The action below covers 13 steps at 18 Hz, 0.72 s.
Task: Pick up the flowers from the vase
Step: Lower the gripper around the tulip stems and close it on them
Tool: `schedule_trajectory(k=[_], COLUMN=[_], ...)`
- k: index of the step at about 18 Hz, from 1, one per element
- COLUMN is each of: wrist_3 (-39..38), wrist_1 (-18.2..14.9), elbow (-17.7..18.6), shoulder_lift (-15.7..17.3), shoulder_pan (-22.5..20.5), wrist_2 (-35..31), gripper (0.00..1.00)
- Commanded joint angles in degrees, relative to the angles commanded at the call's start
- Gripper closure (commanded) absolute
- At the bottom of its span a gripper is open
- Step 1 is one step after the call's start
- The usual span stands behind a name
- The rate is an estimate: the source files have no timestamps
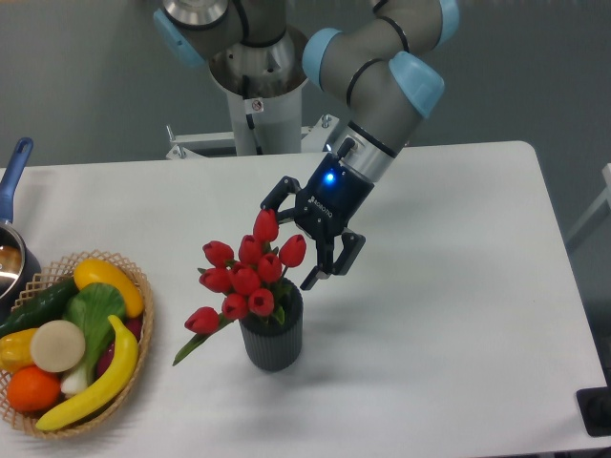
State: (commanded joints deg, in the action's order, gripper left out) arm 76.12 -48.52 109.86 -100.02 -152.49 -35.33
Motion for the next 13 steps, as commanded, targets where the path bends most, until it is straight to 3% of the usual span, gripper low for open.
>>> schedule_trajectory(k=[13], wrist_3=[0.44], wrist_1=[0.09], elbow=[-4.3], shoulder_lift=[-4.74], shoulder_pan=[3.43], wrist_2=[0.35], gripper=[0.0])
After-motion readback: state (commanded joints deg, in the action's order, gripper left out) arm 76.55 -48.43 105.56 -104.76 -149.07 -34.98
